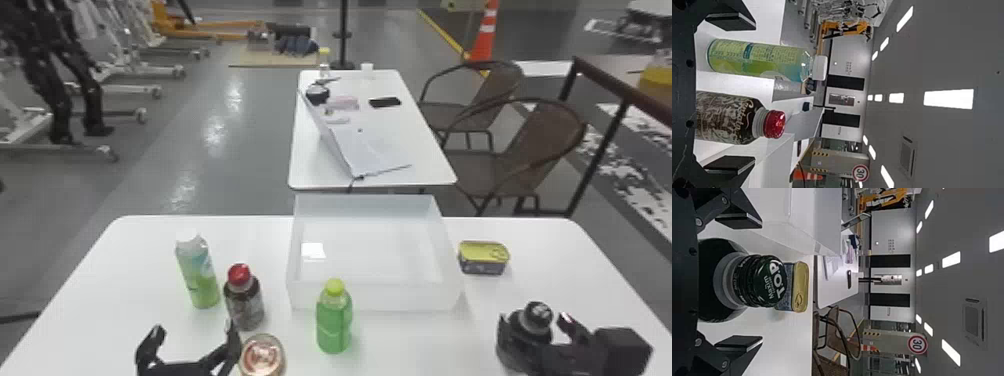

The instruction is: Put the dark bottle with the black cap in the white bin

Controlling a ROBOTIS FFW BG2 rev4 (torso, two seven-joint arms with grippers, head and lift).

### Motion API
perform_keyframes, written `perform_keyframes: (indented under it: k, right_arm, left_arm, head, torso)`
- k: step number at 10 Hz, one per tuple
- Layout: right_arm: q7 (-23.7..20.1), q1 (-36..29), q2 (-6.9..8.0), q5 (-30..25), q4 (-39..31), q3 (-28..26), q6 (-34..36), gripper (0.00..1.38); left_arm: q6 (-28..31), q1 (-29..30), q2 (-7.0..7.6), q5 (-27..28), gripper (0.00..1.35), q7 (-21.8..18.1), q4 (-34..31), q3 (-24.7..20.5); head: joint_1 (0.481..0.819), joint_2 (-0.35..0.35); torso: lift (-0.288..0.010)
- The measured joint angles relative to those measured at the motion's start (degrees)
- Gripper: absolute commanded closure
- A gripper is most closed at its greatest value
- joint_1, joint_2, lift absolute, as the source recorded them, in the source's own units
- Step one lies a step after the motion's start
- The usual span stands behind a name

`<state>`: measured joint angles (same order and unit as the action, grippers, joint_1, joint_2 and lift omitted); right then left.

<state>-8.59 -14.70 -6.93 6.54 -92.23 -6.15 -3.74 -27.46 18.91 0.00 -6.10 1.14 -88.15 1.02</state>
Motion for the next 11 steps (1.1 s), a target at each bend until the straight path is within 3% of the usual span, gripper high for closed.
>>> perform_keyframes:
  k: [3, 4, 5, 7, 11]
  right_arm:
    - [-1.3, 0.6, -0.87, 1.0, 2.6, 0.0, 0.2, 0.28]
    - [-1.8, 1.0, -1.19, 1.2, 3.7, 0.0, 0.3, 0.40]
    - [-2.1, 1.4, -1.47, 1.4, 4.5, 0.0, 0.3, 0.68]
    - [-2.9, 2.1, -1.67, 1.4, 5.7, 0.2, 0.4, 0.87]
    - [-3.6, 2.2, -1.69, 3.6, 2.1, 0.4, 2.1, 0.87]
  left_arm:
    - [-0.3, -0.2, 0.00, -0.1, 0.11, -0.1, 0.3, 0.0]
    - [-0.5, -0.3, 0.00, -0.1, 0.11, -0.1, 0.4, 0.0]
    - [-0.5, -0.3, 0.00, -0.1, 0.11, -0.1, 0.5, 0.0]
    - [-0.6, -0.4, 0.00, -0.1, 0.11, -0.1, 0.6, 0.0]
    - [-0.7, -0.4, 0.00, -0.2, 0.11, -0.1, 0.6, 0.0]
  head:
    - [0.549, 0.000]
    - [0.549, 0.000]
    - [0.549, 0.000]
    - [0.549, 0.000]
    - [0.549, 0.000]
  torso:
    - [-0.100]
    - [-0.100]
    - [-0.100]
    - [-0.100]
    - [-0.100]
